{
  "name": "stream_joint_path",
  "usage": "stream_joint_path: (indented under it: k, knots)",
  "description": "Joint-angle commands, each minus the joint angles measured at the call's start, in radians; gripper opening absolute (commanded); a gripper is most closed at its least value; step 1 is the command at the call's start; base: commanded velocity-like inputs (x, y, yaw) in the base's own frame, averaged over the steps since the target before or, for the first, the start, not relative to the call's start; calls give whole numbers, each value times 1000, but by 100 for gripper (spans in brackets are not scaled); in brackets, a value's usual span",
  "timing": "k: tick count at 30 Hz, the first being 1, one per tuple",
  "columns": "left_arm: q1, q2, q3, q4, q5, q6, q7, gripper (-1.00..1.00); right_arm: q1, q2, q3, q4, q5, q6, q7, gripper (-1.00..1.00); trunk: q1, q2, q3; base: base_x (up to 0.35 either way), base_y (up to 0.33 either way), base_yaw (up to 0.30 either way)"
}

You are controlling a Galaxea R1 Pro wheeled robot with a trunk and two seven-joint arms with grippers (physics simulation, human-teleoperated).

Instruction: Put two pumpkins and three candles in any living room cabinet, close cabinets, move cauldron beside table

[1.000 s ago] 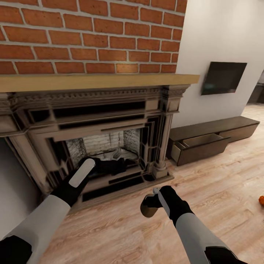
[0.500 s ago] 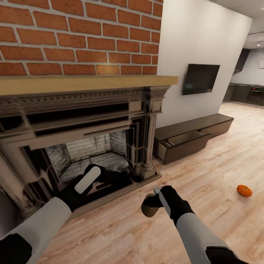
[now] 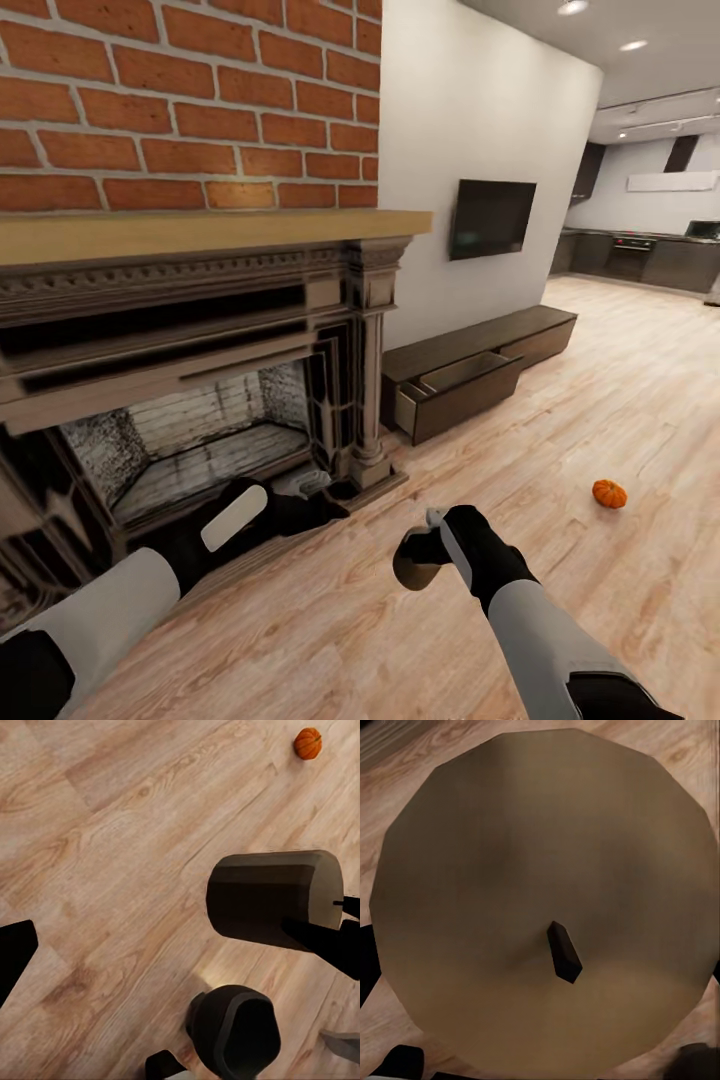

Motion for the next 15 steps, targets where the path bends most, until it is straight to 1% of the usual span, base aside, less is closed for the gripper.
stream_joint_path:
  k: [1, 7, 15]
  knots:
    - [0, 0, 0, 1, 0, -1, 0, 100, 0, 0, 0, 0, -1, 0, 0, -100, 0, 0, 1, 0, 0, -267]
    - [0, 1, 0, 4, 0, -3, 1, 100, 0, 0, 0, 0, -1, 0, 0, -100, 0, 0, 5, 14, 12, -267]
    - [0, 2, -1, 5, 0, -3, 2, 100, 0, 0, 0, 2, -1, 0, 0, -100, 0, 0, 11, 192, 198, -267]
